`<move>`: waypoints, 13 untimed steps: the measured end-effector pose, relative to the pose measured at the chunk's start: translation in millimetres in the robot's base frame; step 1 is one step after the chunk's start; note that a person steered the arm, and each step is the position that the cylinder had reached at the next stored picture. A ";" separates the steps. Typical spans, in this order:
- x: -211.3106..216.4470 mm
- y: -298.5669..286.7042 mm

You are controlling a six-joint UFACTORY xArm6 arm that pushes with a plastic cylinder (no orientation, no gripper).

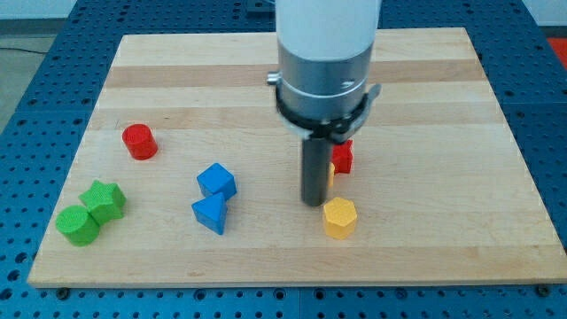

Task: Push the yellow hexagon into the yellow heart

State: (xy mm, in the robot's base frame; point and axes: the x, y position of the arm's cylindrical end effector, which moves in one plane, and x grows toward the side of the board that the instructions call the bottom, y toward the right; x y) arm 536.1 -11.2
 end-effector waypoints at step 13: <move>-197.0 80.3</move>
State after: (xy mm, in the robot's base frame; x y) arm 339.1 69.0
